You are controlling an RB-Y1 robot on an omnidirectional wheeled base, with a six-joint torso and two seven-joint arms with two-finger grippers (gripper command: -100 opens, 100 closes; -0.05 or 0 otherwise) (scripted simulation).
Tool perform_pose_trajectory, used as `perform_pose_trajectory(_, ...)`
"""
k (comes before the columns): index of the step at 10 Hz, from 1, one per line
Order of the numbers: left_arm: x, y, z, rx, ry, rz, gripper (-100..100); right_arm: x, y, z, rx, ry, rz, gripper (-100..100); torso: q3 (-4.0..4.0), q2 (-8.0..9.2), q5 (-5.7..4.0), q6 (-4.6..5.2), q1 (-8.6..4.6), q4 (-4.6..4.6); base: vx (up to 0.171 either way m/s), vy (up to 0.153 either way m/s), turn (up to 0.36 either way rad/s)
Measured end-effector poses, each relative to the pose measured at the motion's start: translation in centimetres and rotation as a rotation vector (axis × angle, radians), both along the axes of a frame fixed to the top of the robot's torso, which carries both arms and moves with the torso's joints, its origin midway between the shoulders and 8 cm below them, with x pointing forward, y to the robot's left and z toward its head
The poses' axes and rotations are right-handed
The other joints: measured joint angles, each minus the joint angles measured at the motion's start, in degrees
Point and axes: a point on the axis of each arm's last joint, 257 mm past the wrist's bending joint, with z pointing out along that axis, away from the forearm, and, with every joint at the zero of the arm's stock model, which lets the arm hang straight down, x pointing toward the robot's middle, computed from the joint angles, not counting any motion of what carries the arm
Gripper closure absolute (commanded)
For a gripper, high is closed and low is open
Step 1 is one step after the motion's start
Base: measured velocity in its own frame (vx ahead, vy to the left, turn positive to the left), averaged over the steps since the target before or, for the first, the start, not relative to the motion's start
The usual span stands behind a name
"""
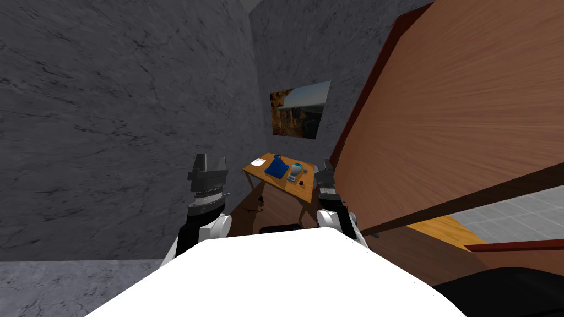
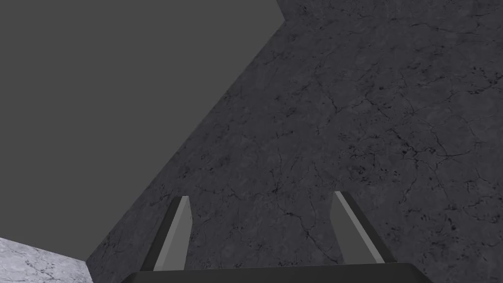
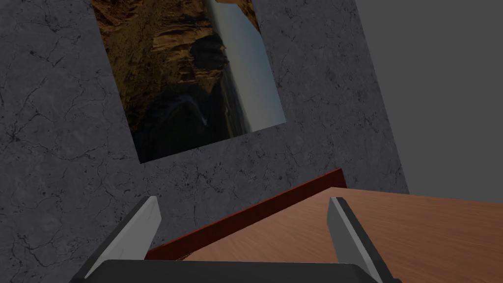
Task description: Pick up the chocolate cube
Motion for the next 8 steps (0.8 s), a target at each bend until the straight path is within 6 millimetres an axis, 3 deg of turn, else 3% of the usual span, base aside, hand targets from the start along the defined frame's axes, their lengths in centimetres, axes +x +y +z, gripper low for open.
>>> perform_pose_trajectory(8, 0.0, 0.0, 0.0, 0.0, 0.0, 0.0, 0, 1.1, 0.0, -7.1, -0.285, 0.189, -0.021, -100, 0.04, 0.07, -0.03, -0.01, -0.13, 0.02, -0.025, -0.025, 0.044)
